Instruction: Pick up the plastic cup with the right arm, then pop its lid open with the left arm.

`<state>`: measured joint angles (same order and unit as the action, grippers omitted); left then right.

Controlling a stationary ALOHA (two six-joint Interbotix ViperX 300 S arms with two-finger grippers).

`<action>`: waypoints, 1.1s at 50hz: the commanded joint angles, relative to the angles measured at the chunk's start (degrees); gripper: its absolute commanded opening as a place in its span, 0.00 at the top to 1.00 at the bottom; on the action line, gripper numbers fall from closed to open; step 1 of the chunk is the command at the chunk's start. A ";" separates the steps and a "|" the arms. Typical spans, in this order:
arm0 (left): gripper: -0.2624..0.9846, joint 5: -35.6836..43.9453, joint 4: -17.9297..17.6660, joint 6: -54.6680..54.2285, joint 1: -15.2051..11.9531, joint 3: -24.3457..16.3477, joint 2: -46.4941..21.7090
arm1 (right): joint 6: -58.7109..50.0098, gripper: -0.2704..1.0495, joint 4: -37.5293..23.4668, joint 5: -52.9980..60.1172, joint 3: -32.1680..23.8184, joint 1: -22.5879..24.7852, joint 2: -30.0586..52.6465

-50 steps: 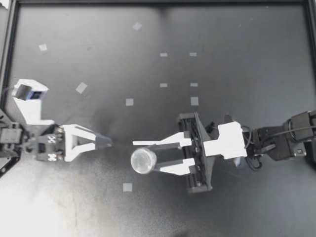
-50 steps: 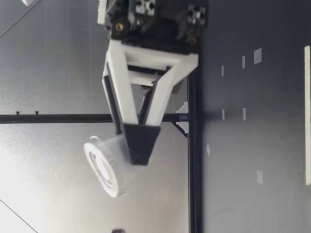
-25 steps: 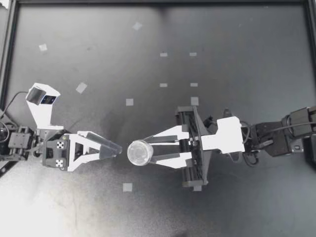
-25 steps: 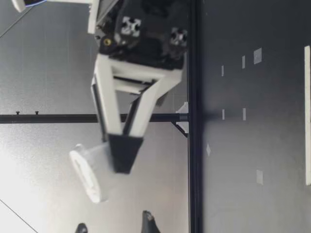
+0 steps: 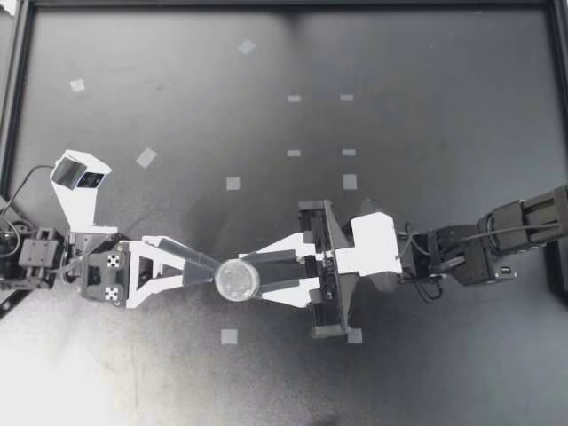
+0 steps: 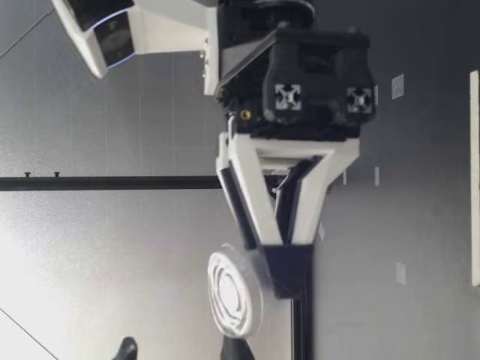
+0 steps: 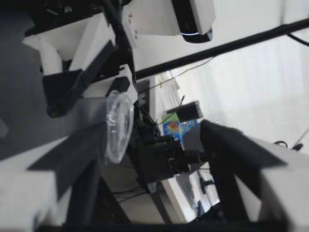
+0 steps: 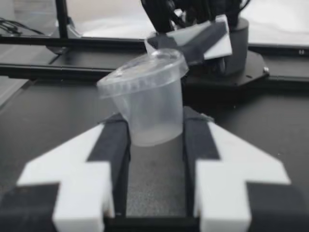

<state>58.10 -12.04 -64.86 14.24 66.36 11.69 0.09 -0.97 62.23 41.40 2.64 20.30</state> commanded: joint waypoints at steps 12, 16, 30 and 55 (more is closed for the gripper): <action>0.24 1.23 0.44 4.48 0.26 -0.35 4.04 | -3.78 0.74 0.88 -1.76 3.08 -0.44 -0.97; 0.24 0.35 0.53 9.14 0.26 -0.18 3.52 | -3.78 0.74 0.70 -1.76 3.52 -0.35 -2.90; 0.24 -9.49 -0.97 47.64 0.26 0.18 1.05 | -10.02 0.74 0.53 -1.49 4.75 0.44 -11.69; 0.24 -14.94 -5.80 74.53 0.26 -1.76 0.79 | -14.68 0.74 -0.62 -1.05 4.22 1.14 -8.70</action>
<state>43.33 -17.75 9.93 14.50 65.39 12.13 -15.21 -1.49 60.91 46.58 3.60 12.39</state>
